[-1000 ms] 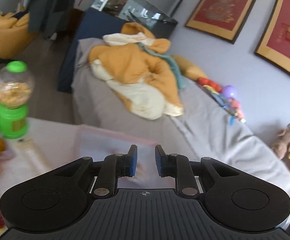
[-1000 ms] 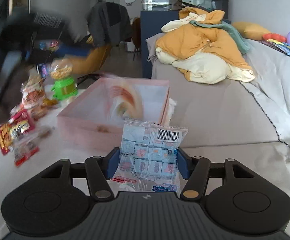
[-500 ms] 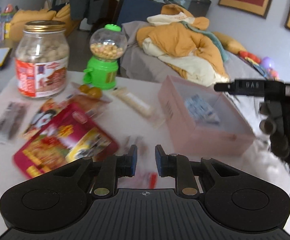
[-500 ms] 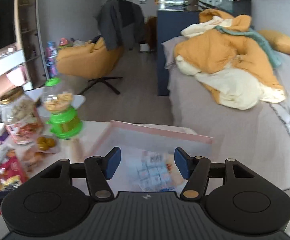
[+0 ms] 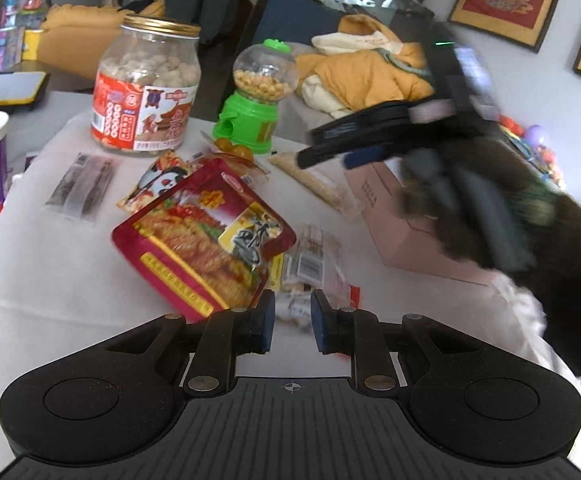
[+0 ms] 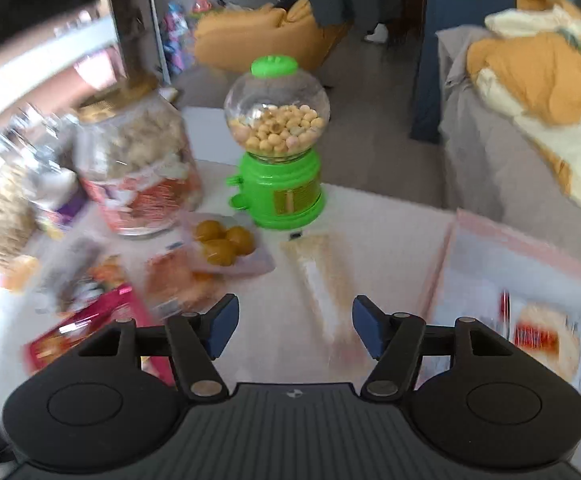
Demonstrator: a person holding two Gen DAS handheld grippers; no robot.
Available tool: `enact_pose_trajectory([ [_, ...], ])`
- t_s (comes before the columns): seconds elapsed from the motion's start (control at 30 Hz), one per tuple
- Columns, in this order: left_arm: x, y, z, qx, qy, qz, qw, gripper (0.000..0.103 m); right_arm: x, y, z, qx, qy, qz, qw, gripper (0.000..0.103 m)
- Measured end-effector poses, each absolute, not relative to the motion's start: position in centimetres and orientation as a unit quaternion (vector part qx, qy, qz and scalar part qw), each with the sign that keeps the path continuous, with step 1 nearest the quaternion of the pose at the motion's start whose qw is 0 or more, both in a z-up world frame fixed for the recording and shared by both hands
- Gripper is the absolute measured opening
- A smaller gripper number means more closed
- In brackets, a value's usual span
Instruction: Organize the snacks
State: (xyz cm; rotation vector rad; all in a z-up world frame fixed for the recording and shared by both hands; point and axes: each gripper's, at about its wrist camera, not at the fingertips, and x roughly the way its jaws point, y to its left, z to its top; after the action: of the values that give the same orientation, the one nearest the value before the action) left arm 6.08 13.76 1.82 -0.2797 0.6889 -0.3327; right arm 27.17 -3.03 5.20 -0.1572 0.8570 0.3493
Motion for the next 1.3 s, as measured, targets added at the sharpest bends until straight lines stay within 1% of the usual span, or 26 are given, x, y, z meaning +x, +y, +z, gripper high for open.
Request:
enact_pose_trajectory([
  [0.03,5.8,14.0,1.8,-0.136,0.333,-0.164,0.918,0.023,28.1,-2.0,4.5,-0.089,0.414,0.154,0.893,0.062],
  [0.07,5.6,14.3,1.6,-0.136,0.333,-0.164,0.918,0.023,28.8,-1.6,3.9,-0.095,0.418,0.145,0.892,0.057],
  [0.17,5.3,15.2,1.1,-0.144,0.335,-0.159,0.917,0.023,31.3,-0.8,2.4,-0.096,0.441,0.114,0.885,0.054],
  [0.2,5.4,15.4,0.9,-0.147,0.336,-0.156,0.917,0.023,32.0,-0.8,2.0,-0.093,0.452,0.109,0.88,0.051],
  [0.23,5.4,15.7,0.7,-0.15,0.337,-0.153,0.917,0.023,32.4,-0.8,1.7,-0.092,0.464,0.104,0.875,0.044],
  [0.3,5.5,16.0,0.6,-0.154,0.337,-0.147,0.917,0.023,31.9,-0.5,1.7,-0.103,0.466,0.105,0.872,0.038],
  [0.33,5.5,16.1,0.6,-0.156,0.336,-0.146,0.917,0.023,31.2,-0.4,1.9,-0.109,0.471,0.116,0.867,0.031],
  [0.37,5.6,16.1,0.6,-0.158,0.334,-0.146,0.918,0.023,30.3,-0.4,2.0,-0.107,0.479,0.138,0.86,0.029],
  [0.5,5.7,15.6,1.1,-0.152,0.33,-0.153,0.919,0.023,26.0,-0.7,2.3,-0.087,0.5,0.209,0.836,0.029],
  [0.67,5.6,13.8,2.2,-0.123,0.325,-0.171,0.922,0.023,20.7,-2.8,2.8,-0.077,0.5,0.248,0.826,0.028],
  [0.87,5.7,10.2,3.4,-0.066,0.326,-0.191,0.923,0.023,17.1,-7.3,3.3,-0.057,0.495,0.233,0.835,0.028],
  [0.97,5.7,8.3,3.7,-0.047,0.335,-0.208,0.918,0.023,15.7,-9.4,3.5,-0.066,0.483,0.237,0.84,0.029],
  [1.03,5.7,6.8,3.7,-0.032,0.344,-0.212,0.914,0.023,14.8,-11.0,3.8,-0.066,0.475,0.238,0.845,0.031],
  [1.07,5.8,6.1,3.6,-0.026,0.35,-0.209,0.913,0.023,14.3,-11.9,4.0,-0.064,0.468,0.238,0.848,0.035],
  [1.23,6.7,3.5,2.8,-0.005,0.373,-0.173,0.912,0.023,14.4,-16.6,4.4,-0.077,0.419,0.16,0.89,0.04],
  [1.3,6.8,2.9,2.8,-0.001,0.378,-0.155,0.913,0.023,15.2,-18.2,4.1,-0.05,0.422,0.152,0.893,0.041],
])
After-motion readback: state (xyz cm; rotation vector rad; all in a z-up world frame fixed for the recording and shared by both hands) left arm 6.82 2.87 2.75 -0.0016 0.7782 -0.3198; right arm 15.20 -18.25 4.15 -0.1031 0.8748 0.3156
